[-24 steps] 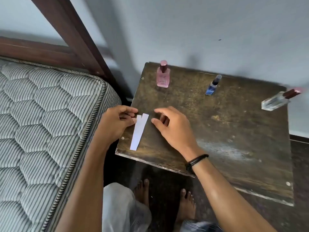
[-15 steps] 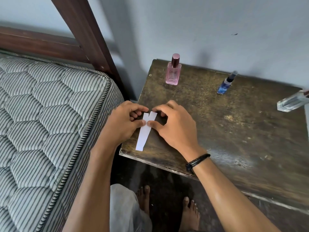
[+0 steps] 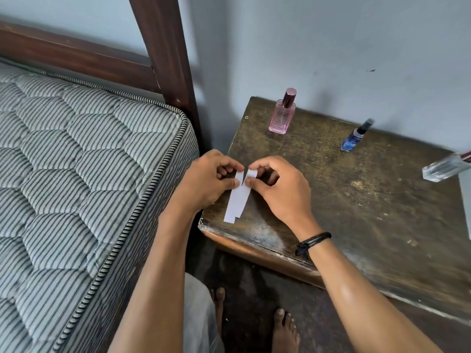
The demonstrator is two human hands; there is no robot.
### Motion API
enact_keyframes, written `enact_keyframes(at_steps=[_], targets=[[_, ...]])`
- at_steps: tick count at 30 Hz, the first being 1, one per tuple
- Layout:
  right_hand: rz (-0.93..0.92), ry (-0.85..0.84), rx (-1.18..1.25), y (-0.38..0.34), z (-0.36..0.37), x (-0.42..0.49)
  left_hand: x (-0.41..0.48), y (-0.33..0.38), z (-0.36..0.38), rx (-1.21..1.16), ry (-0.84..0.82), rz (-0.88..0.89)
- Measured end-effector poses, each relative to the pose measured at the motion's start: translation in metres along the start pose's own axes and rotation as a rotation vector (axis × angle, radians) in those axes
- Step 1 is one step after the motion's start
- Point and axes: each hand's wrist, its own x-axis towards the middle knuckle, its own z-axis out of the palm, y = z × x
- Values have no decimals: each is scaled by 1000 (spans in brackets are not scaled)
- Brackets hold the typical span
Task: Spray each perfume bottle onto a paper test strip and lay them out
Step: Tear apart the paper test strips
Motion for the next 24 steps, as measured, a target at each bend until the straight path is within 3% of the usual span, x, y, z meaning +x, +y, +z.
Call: enact_keyframes(at_steps=[7,16,20,24], targets=[[6,-58,315,0,-17,0,-1,-1,0,-9,-2,20],[233,-130,543,-13,-47,-4,-13,8,-13,-62,-61,24],[268,-54,543,-12,-57,-6,-21,33,-8,-306,0,-8],[335,25,538,-7,-66,-10,-24,60,11,-473,-150,-61]])
